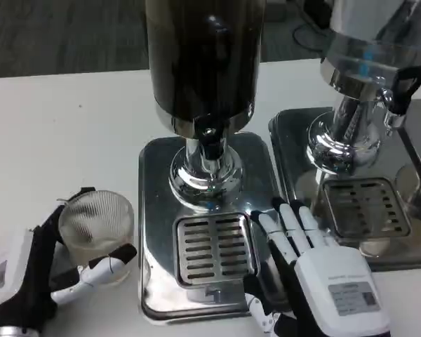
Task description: Grasp the cup under the faucet to collect the drink, then remove the cup.
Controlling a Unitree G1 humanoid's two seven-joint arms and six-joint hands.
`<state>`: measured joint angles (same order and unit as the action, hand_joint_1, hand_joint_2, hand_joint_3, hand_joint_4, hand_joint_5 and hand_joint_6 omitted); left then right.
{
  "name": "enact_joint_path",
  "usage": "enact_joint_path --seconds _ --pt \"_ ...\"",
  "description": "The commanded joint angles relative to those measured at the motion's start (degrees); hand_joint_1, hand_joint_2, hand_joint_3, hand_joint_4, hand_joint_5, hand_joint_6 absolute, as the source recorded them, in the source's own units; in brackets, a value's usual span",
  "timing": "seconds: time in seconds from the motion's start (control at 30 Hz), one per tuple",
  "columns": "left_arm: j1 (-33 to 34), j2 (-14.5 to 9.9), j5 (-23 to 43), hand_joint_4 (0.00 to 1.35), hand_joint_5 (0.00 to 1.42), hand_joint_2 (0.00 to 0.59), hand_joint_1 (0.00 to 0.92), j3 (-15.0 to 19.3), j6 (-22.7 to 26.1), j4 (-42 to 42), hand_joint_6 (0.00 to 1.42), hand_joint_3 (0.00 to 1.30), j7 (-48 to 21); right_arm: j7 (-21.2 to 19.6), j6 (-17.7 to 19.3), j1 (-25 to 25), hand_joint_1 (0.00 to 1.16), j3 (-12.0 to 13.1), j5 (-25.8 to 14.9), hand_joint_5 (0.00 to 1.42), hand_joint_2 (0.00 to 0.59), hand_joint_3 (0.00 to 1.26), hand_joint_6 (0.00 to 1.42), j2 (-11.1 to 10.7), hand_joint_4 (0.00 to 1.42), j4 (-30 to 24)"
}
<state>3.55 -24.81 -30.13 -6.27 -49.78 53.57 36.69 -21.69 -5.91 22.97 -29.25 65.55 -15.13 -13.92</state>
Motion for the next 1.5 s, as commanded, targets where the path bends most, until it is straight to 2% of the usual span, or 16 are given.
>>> enact_joint_path --seconds 0.03,0.57,0.77,0.9,1.37,1.5 --pt "-0.7 -0.6 -1.3 0.46 0.70 0.083 0.428 -1.0 -0.6 0.1 0.81 0.33 1.7 0.0 0.2 0.0 0.42 0.3 -0.4 0.00 0.455 0.12 0.22 -0.2 0.00 0.3" --pt "-1.2 -0.6 -2.9 0.49 0.73 0.089 0.434 -1.3 0.0 -0.9 0.84 0.36 6.4 0.4 0.1 0.0 0.42 0.4 -0.6 0.00 0.455 0.12 0.23 -0.4 0.00 0.0" --pt "-1.8 -0.4 -4.9 0.49 0.73 0.094 0.437 -0.9 0.6 -2.8 0.85 0.37 10.9 0.9 0.2 -0.4 0.42 0.6 -1.0 0.00 0.455 0.12 0.23 -0.6 0.00 0.0" --pt "-1.8 -0.6 -5.9 0.52 0.76 0.115 0.480 -0.8 0.6 -4.8 0.89 0.41 13.8 0.8 0.3 -0.9 0.42 0.7 -1.2 0.00 0.455 0.12 0.23 -0.7 0.00 0.2" --pt "-1.0 -0.3 -6.5 0.53 0.77 0.107 0.500 -1.2 0.7 -3.8 0.92 0.42 14.4 0.9 0.1 -1.8 0.42 0.8 -1.5 0.00 0.455 0.11 0.23 -0.5 0.00 0.6" --pt "-1.3 -0.2 -7.8 0.54 0.79 0.111 0.536 -1.3 0.8 -5.1 0.95 0.44 16.5 0.6 0.1 -1.4 0.42 0.9 -1.7 0.00 0.455 0.11 0.23 -0.5 0.00 0.5"
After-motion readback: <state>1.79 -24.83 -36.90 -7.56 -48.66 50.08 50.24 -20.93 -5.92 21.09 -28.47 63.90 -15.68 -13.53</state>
